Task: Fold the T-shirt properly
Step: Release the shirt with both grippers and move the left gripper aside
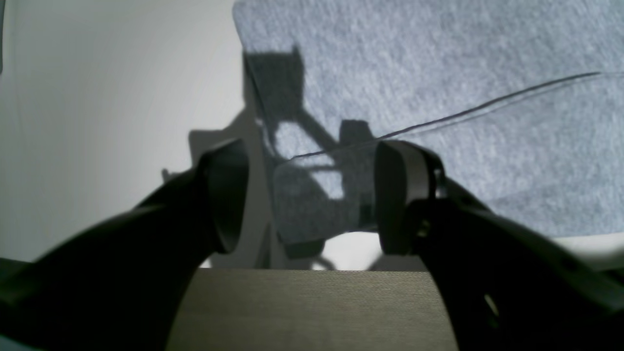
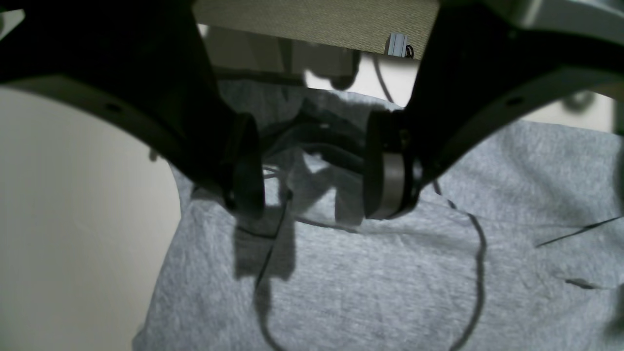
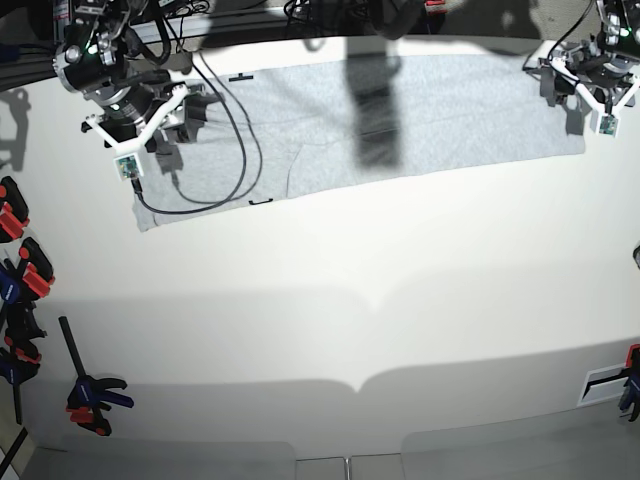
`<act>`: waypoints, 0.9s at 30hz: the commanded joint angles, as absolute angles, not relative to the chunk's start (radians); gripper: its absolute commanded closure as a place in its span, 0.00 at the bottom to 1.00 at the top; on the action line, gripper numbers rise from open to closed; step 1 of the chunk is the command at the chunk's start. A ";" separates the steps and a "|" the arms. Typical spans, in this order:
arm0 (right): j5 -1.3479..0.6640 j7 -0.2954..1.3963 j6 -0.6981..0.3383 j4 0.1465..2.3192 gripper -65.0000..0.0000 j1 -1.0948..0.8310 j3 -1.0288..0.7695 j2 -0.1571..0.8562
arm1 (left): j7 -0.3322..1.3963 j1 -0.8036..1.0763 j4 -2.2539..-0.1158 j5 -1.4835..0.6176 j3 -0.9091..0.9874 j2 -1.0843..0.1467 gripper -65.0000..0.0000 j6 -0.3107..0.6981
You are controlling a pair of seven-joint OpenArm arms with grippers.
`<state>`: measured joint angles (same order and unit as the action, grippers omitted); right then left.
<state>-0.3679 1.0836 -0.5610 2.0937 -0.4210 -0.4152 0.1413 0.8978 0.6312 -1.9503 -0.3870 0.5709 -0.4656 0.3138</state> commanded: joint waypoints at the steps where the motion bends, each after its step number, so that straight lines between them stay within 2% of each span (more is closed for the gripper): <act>1: -0.376 1.067 -0.569 2.113 0.51 -0.418 -0.420 0.150 | 0.887 0.633 -1.963 -0.385 0.582 -0.482 0.42 0.282; 5: -0.430 1.067 -0.569 2.113 0.51 -0.410 -0.419 0.200 | 0.842 0.631 -1.963 -0.341 0.582 -0.482 0.42 0.222; 9: -0.531 1.066 -0.569 2.119 0.51 -0.393 -0.419 0.266 | 0.819 0.628 -1.963 -0.314 0.582 -0.483 0.42 0.221; 15: -0.636 1.069 -0.569 2.179 0.51 -0.394 -0.419 0.275 | 0.802 0.611 -1.832 -0.345 0.582 -0.538 0.42 0.221; 22: -0.640 1.064 -0.569 2.219 0.51 -0.394 -0.419 0.274 | 0.857 0.465 -1.558 -0.599 0.582 -0.614 0.42 0.322; 27: -0.640 1.087 -0.569 2.219 0.51 -0.394 -0.419 0.275 | 0.901 0.375 -1.362 -0.654 0.582 -0.667 0.42 0.381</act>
